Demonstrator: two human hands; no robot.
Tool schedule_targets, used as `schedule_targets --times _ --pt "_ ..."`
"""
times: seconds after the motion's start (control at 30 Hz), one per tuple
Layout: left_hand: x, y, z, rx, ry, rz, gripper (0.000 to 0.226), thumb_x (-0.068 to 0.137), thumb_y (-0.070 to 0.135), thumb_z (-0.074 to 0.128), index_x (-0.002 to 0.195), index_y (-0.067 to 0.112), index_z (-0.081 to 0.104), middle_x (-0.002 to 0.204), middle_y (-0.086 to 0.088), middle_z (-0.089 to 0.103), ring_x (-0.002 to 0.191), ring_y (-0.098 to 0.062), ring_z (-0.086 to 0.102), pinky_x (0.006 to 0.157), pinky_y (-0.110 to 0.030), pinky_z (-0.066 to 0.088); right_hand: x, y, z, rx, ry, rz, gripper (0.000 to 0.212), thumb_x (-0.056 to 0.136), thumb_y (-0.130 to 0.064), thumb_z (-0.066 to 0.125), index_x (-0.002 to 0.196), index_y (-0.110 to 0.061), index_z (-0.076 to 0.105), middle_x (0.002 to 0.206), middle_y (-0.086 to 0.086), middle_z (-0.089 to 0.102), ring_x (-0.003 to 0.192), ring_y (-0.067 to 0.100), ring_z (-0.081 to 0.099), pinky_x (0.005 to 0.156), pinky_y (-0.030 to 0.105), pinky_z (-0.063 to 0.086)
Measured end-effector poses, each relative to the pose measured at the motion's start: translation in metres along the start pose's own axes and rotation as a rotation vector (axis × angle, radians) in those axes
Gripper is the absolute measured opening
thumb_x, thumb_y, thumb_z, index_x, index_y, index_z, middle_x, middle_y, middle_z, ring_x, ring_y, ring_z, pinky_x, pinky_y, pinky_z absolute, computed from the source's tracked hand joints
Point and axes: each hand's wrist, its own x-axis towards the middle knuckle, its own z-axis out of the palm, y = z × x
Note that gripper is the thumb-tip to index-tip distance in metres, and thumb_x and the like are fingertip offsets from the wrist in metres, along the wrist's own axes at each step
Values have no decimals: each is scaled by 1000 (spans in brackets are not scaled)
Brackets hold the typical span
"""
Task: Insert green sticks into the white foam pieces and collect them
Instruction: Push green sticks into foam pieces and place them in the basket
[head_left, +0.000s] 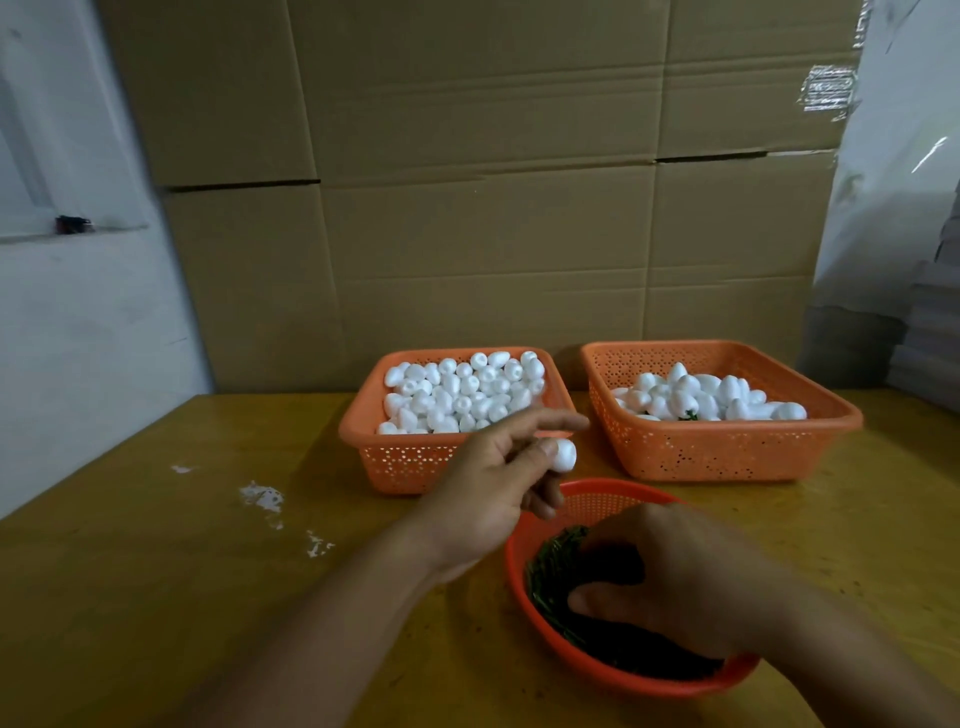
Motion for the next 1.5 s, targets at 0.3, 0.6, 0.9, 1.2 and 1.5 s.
schedule_targets --times 0.3,0.6,0.9,1.2,1.5 --pt "-17 1 1 -78 -91 -124 20 102 23 53 114 14 67 76 4 56 63 -8 48 55 -21 37 1 -5 2 -106 -52 18 42 84 -63 63 110 -30 68 99 -11 69 91 8 63 80 37 57" --pt "-22 2 2 -129 -50 -111 19 104 28 49 118 17 55 68 0 56 53 -11 46 48 -21 34 4 -7 9 -131 -41 27 25 90 -47 62 110 -34 69 103 -13 68 95 9 63 81 31 56" --pt "-22 5 2 -331 -67 -49 24 97 40 49 100 19 59 61 1 32 45 -8 29 42 -20 21 7 -3 15 -53 54 57 16 88 -42 62 92 -28 68 86 -11 66 79 6 63 72 29 57" --pt "-24 4 5 -421 -96 -145 24 92 23 53 115 17 54 64 -3 35 47 -12 27 46 -26 15 5 -3 6 507 430 28 13 81 -14 75 73 -25 73 62 -7 70 46 6 61 42 17 41" --pt "-22 0 5 -576 -62 -156 28 93 31 56 74 12 49 56 -1 37 39 -9 33 40 -22 22 2 -12 1 893 588 -174 25 93 -5 63 106 -22 75 63 -8 69 50 7 58 50 15 46"
